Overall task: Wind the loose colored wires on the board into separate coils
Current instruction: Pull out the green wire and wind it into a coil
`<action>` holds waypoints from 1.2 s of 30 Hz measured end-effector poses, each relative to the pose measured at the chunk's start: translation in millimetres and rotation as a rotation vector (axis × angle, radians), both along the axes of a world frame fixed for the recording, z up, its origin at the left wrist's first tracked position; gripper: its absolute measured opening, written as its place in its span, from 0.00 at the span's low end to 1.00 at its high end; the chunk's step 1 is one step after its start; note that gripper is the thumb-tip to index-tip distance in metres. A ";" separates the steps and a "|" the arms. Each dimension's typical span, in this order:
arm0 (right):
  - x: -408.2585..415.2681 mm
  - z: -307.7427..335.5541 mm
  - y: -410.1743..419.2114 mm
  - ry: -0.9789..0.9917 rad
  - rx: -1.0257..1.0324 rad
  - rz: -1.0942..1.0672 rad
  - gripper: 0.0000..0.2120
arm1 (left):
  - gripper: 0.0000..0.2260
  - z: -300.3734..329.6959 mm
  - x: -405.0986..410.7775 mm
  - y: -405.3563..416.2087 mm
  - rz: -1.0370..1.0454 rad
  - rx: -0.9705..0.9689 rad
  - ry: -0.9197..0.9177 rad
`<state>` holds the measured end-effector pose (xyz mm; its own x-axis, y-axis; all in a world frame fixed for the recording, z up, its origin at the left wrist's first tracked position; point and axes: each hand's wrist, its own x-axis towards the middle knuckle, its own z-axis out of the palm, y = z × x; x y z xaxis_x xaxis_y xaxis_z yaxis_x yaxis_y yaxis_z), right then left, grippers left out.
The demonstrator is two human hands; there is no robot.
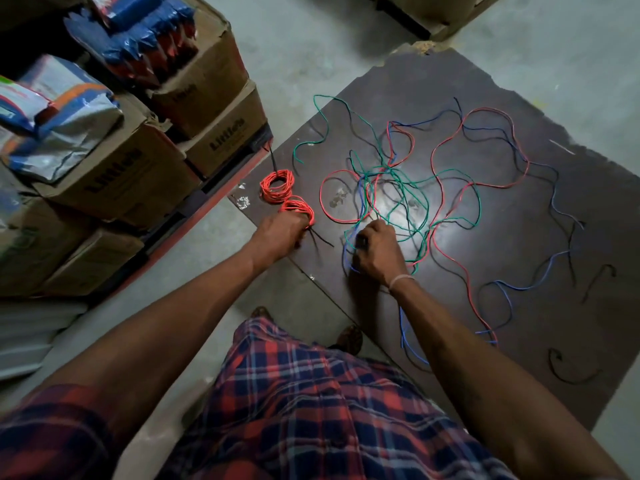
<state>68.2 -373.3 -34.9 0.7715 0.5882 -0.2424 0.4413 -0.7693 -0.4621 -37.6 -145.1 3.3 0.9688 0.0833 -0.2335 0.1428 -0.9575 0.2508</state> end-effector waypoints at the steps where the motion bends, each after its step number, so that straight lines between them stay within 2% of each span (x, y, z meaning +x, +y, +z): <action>1: 4.4 0.2 -3.6 -0.005 0.002 -0.033 0.11 | 0.05 5.1 0.9 -1.1 -0.027 0.060 -0.017; 3: 11.1 1.0 -10.2 -0.024 -0.004 -0.088 0.10 | 0.08 14.4 2.6 -1.4 -0.056 0.116 -0.046; 6: 17.2 3.3 -16.2 -0.042 -0.039 -0.161 0.09 | 0.08 21.2 8.6 1.9 -0.138 0.076 -0.064; 10: 22.6 7.9 -19.4 -0.036 -0.105 -0.189 0.10 | 0.15 30.2 28.3 -3.2 -0.187 -0.036 -0.110; 14: 27.9 15.5 -14.2 -0.016 -0.123 -0.178 0.11 | 0.21 35.1 63.0 -0.2 -0.019 -0.114 -0.157; 19: 41.5 26.0 -2.1 0.025 -0.049 -0.206 0.09 | 0.14 19.3 124.4 29.9 0.150 -0.263 -0.124; 21: 47.7 30.9 4.6 0.047 -0.036 -0.217 0.10 | 0.11 9.5 151.2 41.2 0.148 -0.226 -0.069; 24: 57.2 36.9 14.3 0.056 -0.001 -0.263 0.15 | 0.13 -4.9 185.4 55.3 0.248 -0.084 0.113; 26: 62.7 39.5 18.7 0.053 0.012 -0.299 0.18 | 0.14 -15.9 204.3 66.7 0.247 -0.096 0.209; 28: 66.5 43.0 22.6 0.056 0.018 -0.324 0.17 | 0.21 -25.3 218.8 75.1 0.185 -0.131 0.250; 30: 71.1 45.7 28.6 0.056 0.040 -0.357 0.14 | 0.22 -21.5 225.6 75.6 0.170 -0.183 0.212; 32: 78.4 49.2 34.4 0.049 0.112 -0.403 0.14 | 0.15 -11.7 229.1 73.9 0.157 -0.248 0.100; 34: 89.0 56.0 42.0 0.041 0.203 -0.479 0.12 | 0.10 -2.4 232.1 73.7 0.142 -0.409 -0.010; 36: 105.4 67.5 50.9 -0.022 0.302 -0.540 0.09 | 0.11 16.0 234.3 75.8 0.036 -0.599 -0.049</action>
